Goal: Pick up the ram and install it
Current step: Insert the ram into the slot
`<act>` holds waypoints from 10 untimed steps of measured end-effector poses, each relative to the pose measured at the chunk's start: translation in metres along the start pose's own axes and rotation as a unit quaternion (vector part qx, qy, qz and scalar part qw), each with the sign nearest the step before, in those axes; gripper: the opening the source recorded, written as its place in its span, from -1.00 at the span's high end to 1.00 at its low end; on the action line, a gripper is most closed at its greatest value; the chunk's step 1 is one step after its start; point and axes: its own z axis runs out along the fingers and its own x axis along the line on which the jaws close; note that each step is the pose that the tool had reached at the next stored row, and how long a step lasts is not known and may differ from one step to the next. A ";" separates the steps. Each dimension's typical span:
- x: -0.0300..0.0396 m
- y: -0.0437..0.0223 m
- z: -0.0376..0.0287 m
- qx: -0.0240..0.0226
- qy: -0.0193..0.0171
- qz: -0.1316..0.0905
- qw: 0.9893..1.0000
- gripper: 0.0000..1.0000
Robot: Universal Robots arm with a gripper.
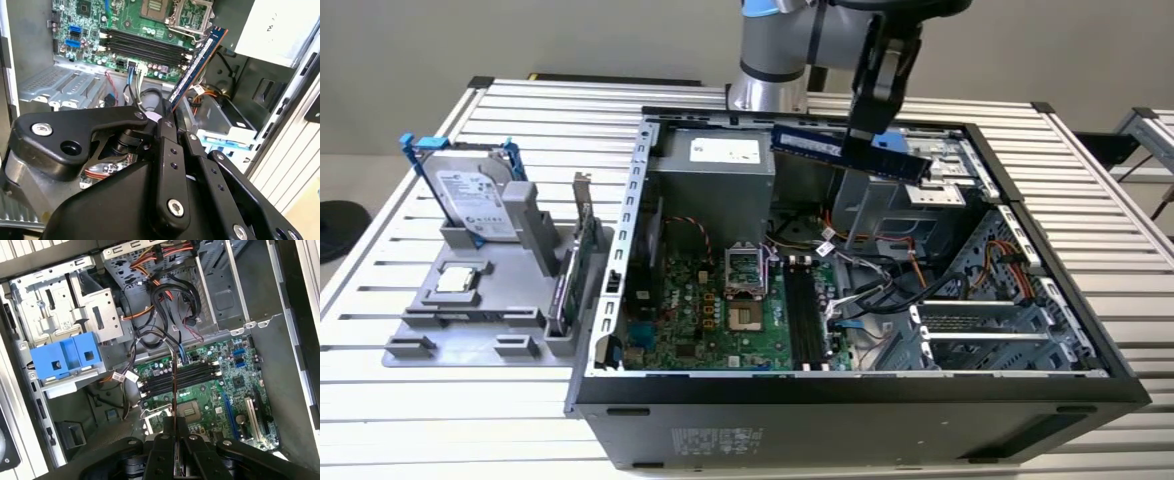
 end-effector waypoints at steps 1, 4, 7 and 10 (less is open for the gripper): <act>0.0000 0.0000 0.0000 0.000 0.000 0.006 1.000 1.00; 0.0000 0.0000 0.0000 0.000 0.000 0.025 1.000 1.00; 0.0000 0.0000 0.0000 0.000 0.000 0.042 0.999 1.00; 0.0000 0.0001 0.0000 -0.001 0.000 0.057 0.998 1.00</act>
